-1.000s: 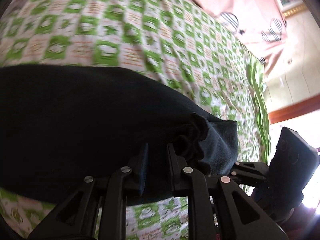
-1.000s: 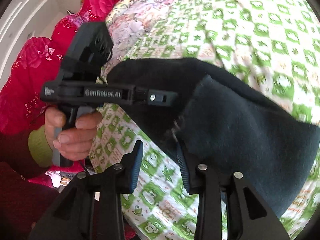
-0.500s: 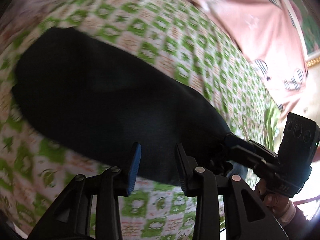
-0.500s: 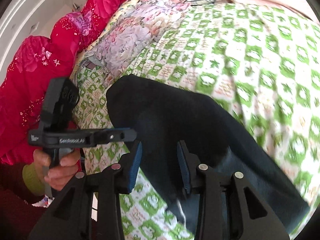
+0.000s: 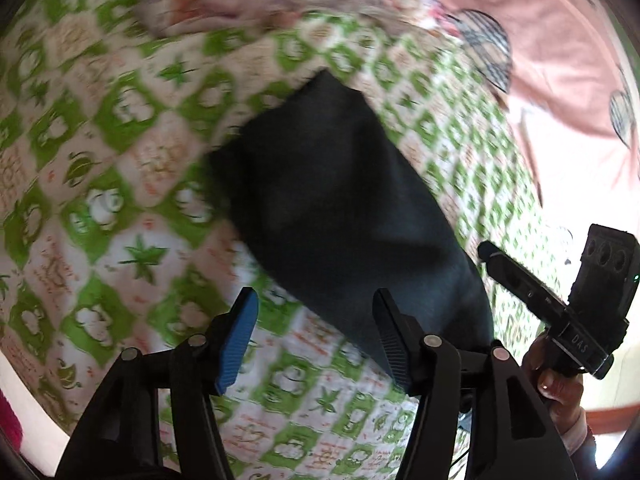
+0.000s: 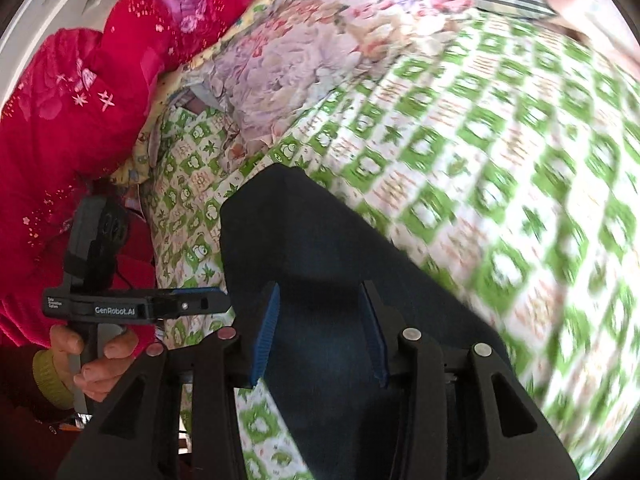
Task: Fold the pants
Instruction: 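Press the folded pants down with both grippers and grasp the folded end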
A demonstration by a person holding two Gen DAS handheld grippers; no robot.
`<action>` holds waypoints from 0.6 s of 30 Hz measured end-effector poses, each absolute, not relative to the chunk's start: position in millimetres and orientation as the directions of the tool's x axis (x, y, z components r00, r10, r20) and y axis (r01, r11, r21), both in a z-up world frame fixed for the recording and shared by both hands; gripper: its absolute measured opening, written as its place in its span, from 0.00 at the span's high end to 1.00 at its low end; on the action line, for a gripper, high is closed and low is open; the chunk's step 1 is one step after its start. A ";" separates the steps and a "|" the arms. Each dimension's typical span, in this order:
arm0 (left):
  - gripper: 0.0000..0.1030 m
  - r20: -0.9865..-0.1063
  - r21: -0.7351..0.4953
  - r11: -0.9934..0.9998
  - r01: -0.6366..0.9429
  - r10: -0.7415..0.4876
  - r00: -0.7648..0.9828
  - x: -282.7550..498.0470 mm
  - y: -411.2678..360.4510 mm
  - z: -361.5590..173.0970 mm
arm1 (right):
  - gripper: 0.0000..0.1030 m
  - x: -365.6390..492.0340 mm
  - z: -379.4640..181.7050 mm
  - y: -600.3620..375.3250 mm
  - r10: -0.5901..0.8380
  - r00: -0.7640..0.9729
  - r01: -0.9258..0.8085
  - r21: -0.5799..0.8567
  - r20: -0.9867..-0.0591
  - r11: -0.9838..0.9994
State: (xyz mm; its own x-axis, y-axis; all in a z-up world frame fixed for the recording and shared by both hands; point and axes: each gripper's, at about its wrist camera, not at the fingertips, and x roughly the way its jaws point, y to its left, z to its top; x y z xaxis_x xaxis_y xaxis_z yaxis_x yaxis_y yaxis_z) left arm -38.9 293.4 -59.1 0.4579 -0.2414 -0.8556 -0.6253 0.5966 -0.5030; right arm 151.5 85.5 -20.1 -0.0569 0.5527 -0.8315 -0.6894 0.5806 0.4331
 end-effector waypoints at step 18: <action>0.41 -0.863 -0.505 0.486 -0.713 -0.259 0.434 -10.4 333.5 -95.2 | 0.57 198.9 -70.8 191.0 0.453 -0.240 -0.773 0.452 -0.858 0.445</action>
